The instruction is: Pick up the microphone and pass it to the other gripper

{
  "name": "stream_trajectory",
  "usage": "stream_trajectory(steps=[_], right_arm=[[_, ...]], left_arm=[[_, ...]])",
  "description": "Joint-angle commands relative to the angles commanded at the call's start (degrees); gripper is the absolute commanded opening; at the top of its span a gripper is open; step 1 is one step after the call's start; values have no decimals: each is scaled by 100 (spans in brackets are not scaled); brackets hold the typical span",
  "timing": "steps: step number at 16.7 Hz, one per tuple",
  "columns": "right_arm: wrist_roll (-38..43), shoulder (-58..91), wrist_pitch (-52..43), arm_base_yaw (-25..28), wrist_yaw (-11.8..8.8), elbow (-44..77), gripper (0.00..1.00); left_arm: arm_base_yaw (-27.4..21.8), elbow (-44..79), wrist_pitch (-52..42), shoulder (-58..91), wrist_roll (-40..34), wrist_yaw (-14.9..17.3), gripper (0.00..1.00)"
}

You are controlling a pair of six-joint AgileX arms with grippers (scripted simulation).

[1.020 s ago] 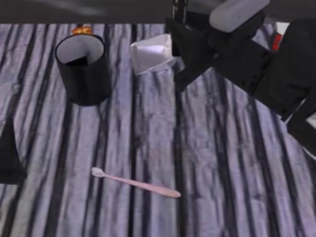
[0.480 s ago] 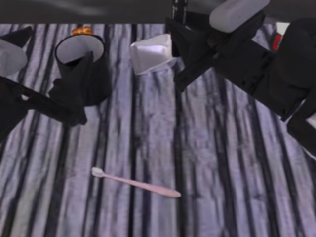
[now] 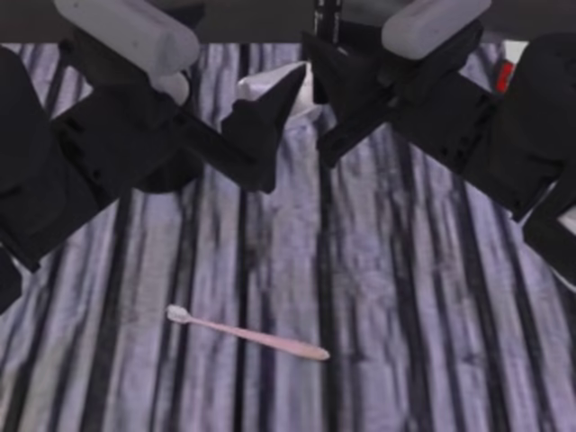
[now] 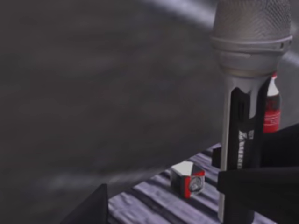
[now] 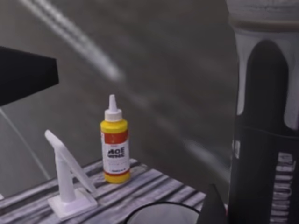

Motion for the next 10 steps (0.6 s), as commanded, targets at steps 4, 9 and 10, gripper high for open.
stream_trajectory(steps=[4, 9, 10], right_arm=[[0, 0, 0, 0, 0, 0, 0], [0, 0, 0, 0, 0, 0, 0], [0, 0, 0, 0, 0, 0, 0]], left_arm=[[25, -25, -11, -20, -4, -6, 100], [-73, 511, 192, 666, 4, -61, 100], [-104, 722, 275, 972, 7, -86, 100]])
